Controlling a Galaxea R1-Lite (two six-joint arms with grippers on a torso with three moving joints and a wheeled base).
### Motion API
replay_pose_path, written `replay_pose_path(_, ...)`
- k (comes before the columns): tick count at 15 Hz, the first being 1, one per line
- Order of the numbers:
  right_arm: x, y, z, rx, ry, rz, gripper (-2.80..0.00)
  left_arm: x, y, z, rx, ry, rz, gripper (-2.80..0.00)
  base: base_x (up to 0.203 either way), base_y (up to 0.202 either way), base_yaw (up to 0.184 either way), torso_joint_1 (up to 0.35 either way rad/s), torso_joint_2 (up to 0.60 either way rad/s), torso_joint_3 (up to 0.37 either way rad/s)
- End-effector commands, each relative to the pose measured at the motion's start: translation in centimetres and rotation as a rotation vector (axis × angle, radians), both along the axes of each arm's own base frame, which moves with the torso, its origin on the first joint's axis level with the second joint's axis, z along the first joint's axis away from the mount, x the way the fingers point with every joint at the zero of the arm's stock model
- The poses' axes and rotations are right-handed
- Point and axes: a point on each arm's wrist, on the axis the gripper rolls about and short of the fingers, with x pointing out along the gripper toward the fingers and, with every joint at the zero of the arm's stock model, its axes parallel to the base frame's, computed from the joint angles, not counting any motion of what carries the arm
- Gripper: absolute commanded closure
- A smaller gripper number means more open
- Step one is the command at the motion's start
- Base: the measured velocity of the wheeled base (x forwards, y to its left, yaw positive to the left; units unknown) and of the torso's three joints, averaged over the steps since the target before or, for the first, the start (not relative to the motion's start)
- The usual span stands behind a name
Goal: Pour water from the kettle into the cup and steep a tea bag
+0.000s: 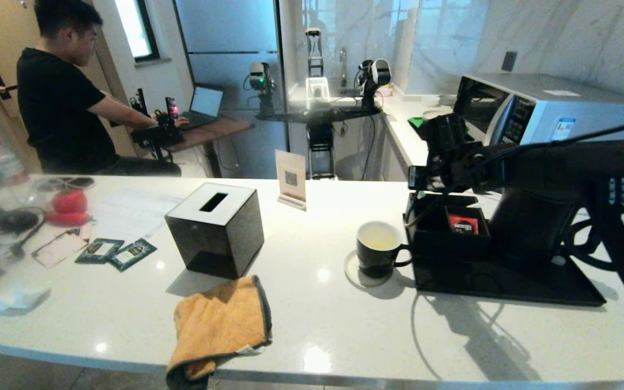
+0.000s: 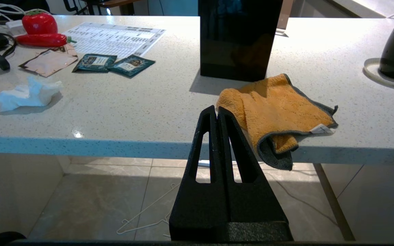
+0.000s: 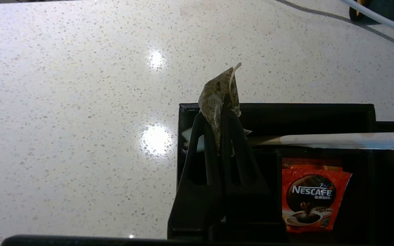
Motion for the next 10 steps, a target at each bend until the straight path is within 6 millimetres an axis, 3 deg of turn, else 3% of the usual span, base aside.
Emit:
replay_pose_path(1,-0.7,0.0,1.5,0.010,-0.030,0.002,0.00,0.0,0.0,0.0,0.000,0.001,0.000,0.00,0.000,0.000,0.000,0.000,0.00,0.000)
replay_pose_path(10,-4.6,0.5,5.5,0.032,-0.082,0.040,0.00,0.0,0.0,0.0,0.000,0.001,0.000,0.00,0.000,0.000,0.000,0.000,0.00,0.000)
